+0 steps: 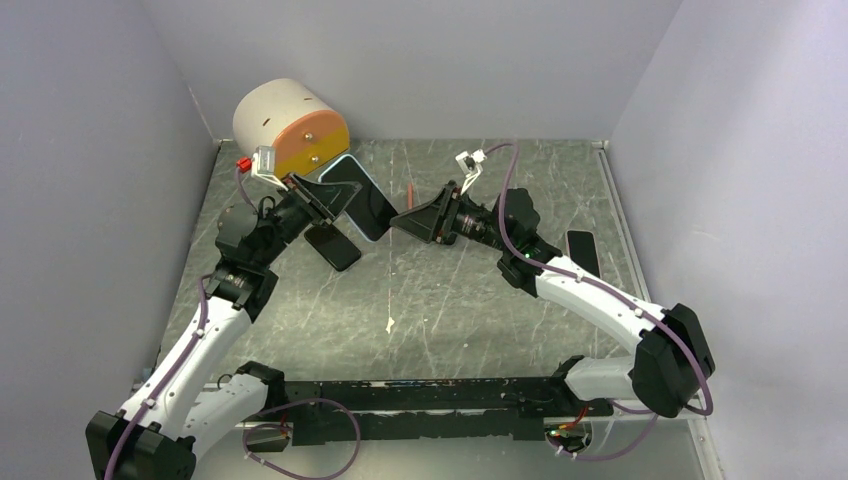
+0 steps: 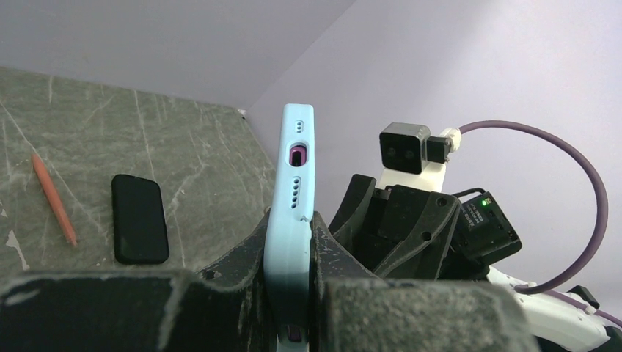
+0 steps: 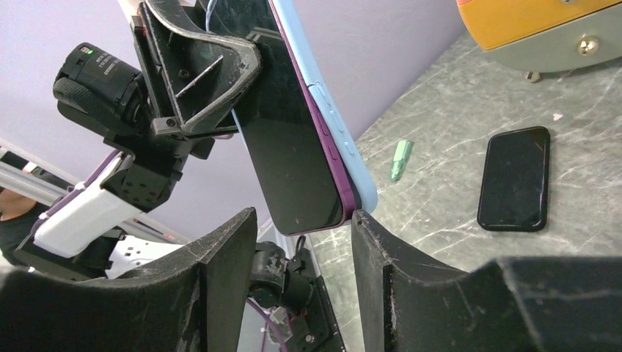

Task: Take the phone out of the phone case
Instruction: Remove the phone case from the phone.

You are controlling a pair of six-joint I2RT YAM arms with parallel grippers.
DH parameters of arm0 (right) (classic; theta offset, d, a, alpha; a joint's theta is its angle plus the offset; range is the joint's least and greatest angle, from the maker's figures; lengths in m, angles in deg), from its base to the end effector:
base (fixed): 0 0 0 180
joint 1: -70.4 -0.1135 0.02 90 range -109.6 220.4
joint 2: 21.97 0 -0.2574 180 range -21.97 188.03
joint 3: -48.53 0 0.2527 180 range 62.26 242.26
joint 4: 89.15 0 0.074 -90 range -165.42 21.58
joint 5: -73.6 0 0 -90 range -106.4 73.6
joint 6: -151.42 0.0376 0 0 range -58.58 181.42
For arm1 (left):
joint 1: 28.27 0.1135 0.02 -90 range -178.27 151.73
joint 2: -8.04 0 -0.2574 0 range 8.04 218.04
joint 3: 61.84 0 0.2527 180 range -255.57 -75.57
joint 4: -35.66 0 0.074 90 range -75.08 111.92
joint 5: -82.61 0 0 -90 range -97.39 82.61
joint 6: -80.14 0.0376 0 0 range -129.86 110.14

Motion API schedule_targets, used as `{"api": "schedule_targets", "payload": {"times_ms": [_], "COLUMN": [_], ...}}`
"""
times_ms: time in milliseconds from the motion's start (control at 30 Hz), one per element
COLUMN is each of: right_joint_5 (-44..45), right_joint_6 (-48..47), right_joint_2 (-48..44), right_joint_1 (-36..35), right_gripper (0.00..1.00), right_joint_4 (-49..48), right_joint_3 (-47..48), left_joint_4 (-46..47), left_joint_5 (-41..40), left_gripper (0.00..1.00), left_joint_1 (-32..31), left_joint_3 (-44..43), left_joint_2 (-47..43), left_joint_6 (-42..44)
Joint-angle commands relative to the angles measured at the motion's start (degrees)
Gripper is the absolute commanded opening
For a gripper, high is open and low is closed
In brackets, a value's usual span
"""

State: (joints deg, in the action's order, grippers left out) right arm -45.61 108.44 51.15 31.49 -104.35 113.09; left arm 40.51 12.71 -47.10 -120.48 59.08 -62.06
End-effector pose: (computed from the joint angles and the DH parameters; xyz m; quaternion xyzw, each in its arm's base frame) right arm 0.2229 0.2035 0.3345 -0.1424 0.6552 0.6153 0.4146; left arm 0.1997 -0.0817 0.3706 -0.0467 0.6298 -0.5349 0.5614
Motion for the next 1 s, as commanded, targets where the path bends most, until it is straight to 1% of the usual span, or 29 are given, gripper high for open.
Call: {"api": "schedule_targets", "payload": {"times_ms": [0,133,433,533,667,833,900,967], "right_joint_5": [-2.78,-4.96,-8.08,-9.11,-12.03,-13.84,-14.38,-15.02], "right_joint_6": [1.63,2.87,6.44,7.14,9.72,11.68,12.49,13.31], "right_joint_2": [-0.07,1.21,4.34,5.0,7.17,8.94,9.65,10.28], "right_joint_1": [-0.02,-0.02,-0.02,-0.09,-0.02,-0.02,-0.03,-0.05], "right_gripper": [0.52,0.52,0.51,0.5,0.46,0.4,0.35,0.28], "right_joint_4": [-6.11,-8.04,-14.43,-16.63,-21.61,-23.88,-25.02,-25.95], "right_joint_3": [2.41,2.87,3.17,4.21,6.35,9.32,10.23,10.94], "left_joint_4": [5.93,8.41,17.35,18.78,18.32,19.54,19.57,18.87], "left_joint_5": [0.64,2.45,5.28,5.88,5.92,7.83,8.38,8.8], "left_gripper": [0.02,0.02,0.03,0.03,0.03,0.02,0.03,0.07], "left_joint_1": [0.02,0.02,0.02,-0.05,-0.07,-0.04,-0.07,-0.07], "left_joint_3": [-1.06,-0.61,0.77,1.0,1.52,2.18,2.28,2.11], "left_joint_2": [-0.76,0.14,2.21,2.69,2.74,3.89,4.19,4.13], "left_joint_6": [-0.56,-2.25,-8.93,-9.9,-9.34,-9.38,-9.11,-8.24]}}
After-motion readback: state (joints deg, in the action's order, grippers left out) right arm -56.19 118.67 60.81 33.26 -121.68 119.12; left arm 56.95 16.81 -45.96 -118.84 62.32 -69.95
